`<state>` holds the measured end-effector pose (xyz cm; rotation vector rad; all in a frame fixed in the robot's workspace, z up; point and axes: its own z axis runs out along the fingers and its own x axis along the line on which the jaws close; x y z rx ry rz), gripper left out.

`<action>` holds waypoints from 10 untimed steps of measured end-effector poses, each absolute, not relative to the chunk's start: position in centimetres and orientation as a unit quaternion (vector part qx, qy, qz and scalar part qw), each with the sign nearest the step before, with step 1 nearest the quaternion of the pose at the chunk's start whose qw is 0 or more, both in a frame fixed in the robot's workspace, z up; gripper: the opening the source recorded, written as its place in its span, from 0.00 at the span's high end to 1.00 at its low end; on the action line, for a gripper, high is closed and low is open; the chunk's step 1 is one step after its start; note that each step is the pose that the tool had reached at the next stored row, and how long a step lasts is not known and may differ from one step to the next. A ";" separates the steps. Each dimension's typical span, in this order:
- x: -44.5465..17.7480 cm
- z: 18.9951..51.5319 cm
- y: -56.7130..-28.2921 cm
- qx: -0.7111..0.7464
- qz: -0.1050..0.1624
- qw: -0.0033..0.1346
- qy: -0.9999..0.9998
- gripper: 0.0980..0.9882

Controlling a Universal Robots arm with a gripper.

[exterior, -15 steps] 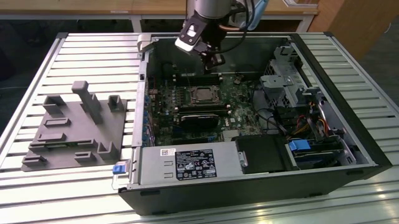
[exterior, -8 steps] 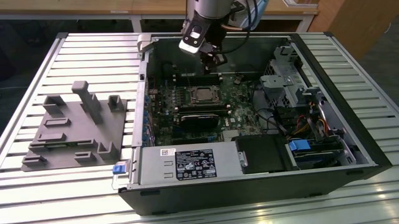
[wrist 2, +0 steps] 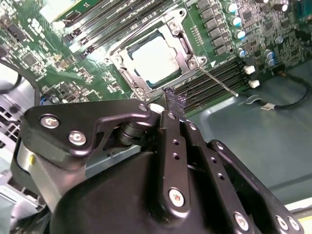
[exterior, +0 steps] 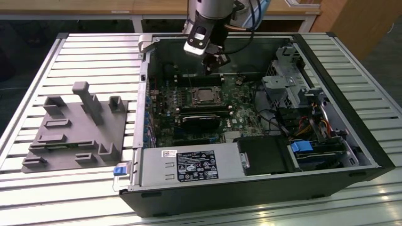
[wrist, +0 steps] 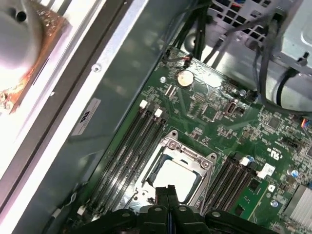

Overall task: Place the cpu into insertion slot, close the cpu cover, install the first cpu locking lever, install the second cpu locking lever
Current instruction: 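Install the first cpu locking lever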

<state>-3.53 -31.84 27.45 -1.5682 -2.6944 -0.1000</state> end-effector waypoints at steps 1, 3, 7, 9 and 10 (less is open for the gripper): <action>-3.5 27.4 -31.8 -0.498 -0.032 0.011 -0.866 0.99; -3.5 27.4 -31.8 -0.490 -0.032 0.012 -0.871 0.99; -3.5 27.4 -31.8 -0.469 -0.032 0.012 -0.883 0.99; -3.5 27.4 -31.8 -0.458 -0.031 0.013 -0.888 0.99; -3.5 27.4 -31.8 -0.453 -0.031 0.013 -0.891 0.99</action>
